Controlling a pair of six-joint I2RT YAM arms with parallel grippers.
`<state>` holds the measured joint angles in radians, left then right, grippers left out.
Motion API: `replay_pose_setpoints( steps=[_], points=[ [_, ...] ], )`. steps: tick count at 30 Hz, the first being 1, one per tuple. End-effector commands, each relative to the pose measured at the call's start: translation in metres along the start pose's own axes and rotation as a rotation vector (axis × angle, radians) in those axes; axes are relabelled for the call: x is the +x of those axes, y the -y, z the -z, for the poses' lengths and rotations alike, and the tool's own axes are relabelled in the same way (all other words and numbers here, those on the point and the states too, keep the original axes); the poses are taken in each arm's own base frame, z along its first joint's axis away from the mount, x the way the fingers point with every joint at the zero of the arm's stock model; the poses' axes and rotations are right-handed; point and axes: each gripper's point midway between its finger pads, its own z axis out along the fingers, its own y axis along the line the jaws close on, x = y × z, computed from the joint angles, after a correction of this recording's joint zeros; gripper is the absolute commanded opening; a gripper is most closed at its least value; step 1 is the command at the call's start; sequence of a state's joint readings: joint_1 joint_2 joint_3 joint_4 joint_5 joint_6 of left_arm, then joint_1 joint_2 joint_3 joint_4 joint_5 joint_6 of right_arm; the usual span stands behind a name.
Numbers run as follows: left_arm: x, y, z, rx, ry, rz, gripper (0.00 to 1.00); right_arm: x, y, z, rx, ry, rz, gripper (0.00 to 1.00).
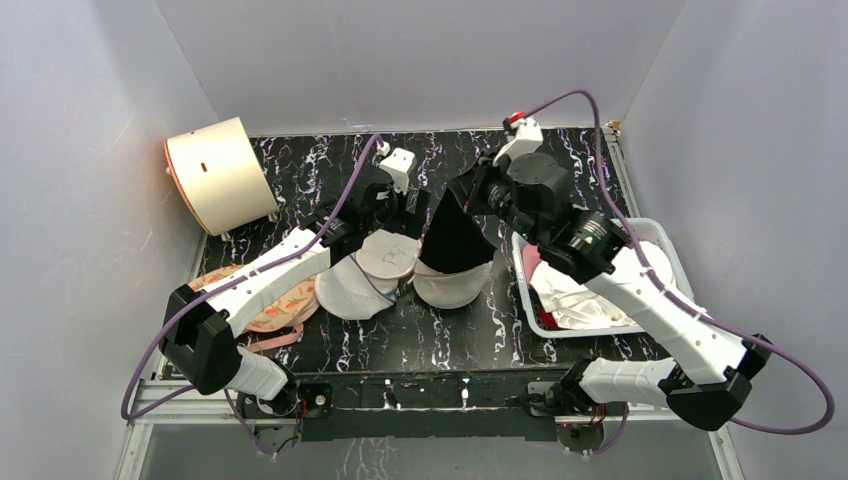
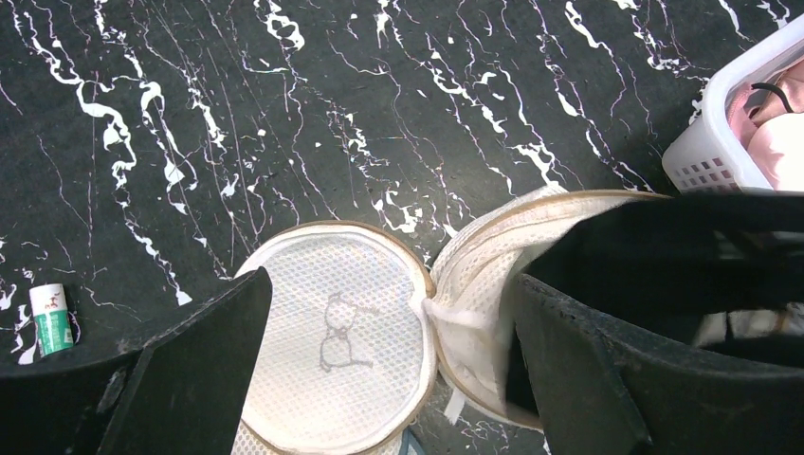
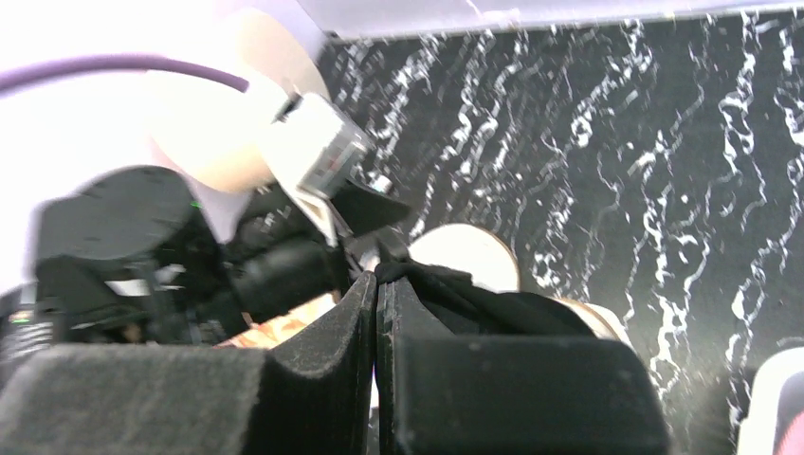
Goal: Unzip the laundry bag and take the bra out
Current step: Pick up the bra from the laundry bag.
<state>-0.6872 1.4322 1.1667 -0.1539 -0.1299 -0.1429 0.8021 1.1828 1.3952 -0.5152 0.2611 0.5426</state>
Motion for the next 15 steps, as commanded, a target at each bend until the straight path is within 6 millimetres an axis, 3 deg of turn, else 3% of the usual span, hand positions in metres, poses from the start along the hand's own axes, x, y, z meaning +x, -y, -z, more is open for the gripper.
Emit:
replay_pose_setpoints(
  steps=[1,6,8,10,12,15],
  points=[
    [-0.019,-0.001,0.012,0.01,0.062,0.021,0.98,-0.063,-0.027,0.032,-0.112,0.192,-0.054,0.0],
    [-0.019,-0.002,0.012,0.011,0.061,0.023,0.98,-0.027,-0.005,0.013,-0.036,0.121,-0.047,0.0],
    [-0.019,-0.002,0.012,0.009,0.061,0.025,0.98,-0.025,-0.004,0.011,-0.029,0.112,-0.038,0.0],
    [-0.018,-0.003,0.012,0.006,0.058,0.024,0.99,-0.04,-0.01,0.016,-0.042,0.14,-0.029,0.0],
    [-0.019,-0.004,0.013,0.001,0.064,0.025,0.98,-0.068,-0.017,0.028,-0.047,0.196,-0.014,0.0],
    [-0.02,-0.004,0.013,0.0,0.067,0.025,0.98,-0.088,-0.024,0.041,-0.064,0.242,-0.014,0.0]
  ],
)
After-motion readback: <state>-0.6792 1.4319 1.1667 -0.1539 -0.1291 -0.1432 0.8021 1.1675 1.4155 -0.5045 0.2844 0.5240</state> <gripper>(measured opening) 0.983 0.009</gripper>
